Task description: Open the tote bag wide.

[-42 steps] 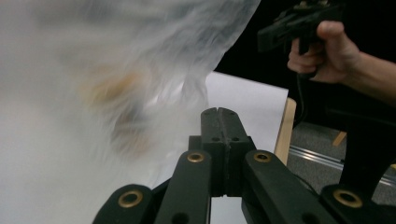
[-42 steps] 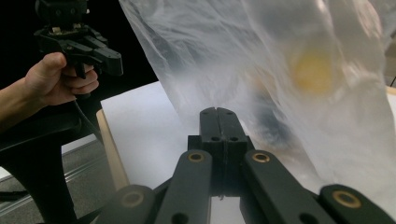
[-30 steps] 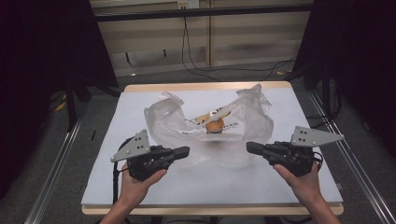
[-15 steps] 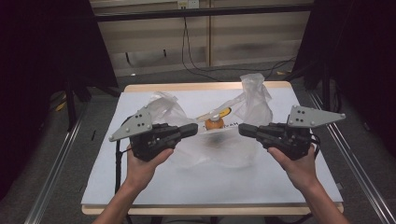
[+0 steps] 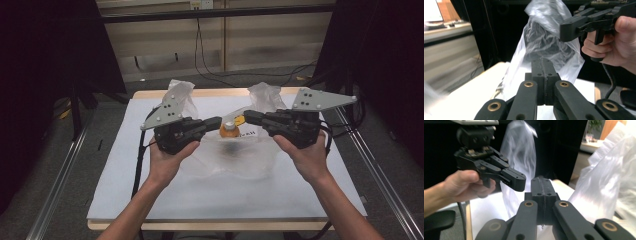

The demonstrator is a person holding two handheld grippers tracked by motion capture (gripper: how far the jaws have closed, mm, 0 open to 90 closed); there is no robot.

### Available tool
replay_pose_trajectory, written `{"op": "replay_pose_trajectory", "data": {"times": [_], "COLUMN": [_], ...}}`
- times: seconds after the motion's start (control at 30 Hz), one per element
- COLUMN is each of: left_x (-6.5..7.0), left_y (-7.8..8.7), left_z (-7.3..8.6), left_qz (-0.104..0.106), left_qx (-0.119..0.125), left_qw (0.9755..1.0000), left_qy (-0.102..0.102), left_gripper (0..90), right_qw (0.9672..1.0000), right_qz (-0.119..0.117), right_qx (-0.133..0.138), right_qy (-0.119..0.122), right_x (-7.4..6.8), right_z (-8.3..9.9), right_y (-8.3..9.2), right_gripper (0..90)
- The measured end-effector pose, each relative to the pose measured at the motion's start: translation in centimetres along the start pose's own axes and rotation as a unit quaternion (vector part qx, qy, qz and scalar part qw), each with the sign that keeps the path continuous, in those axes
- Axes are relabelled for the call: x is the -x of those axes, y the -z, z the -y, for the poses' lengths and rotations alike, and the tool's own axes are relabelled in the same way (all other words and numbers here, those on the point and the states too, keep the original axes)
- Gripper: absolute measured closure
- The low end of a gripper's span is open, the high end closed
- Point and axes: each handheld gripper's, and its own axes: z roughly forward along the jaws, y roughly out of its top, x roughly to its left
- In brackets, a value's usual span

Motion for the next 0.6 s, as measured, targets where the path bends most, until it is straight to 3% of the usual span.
{"op": "replay_pose_trajectory", "data": {"times": [0.13, 0.2, 0.47, 0.6], "left_x": [-0.7, -1.0, -2.9, -3.9], "left_y": [-1.3, -1.8, -3.1, -3.9], "left_z": [1.5, 2.0, 2.7, 3.4], "left_qz": [-0.004, -0.015, -0.014, -0.023], "left_qx": [-0.03, -0.045, -0.034, -0.051], "left_qw": [0.9994, 0.9988, 0.9986, 0.9975], "left_qy": [0.017, 0.006, 0.037, 0.045], "left_gripper": [90.0, 90.0, 90.0, 90.0], "right_qw": [0.9997, 0.9993, 0.998, 0.9963], "right_qz": [0.009, 0.014, 0.038, 0.052], "right_qx": [-0.022, -0.029, -0.043, -0.056], "right_qy": [-0.01, -0.018, -0.027, -0.04], "right_x": [0.6, 1.0, 2.7, 4.3], "right_z": [1.8, 2.5, 3.2, 3.7], "right_y": [-1.2, -1.6, -2.9, -4.3], "right_gripper": [90.0, 90.0, 90.0, 90.0]}}
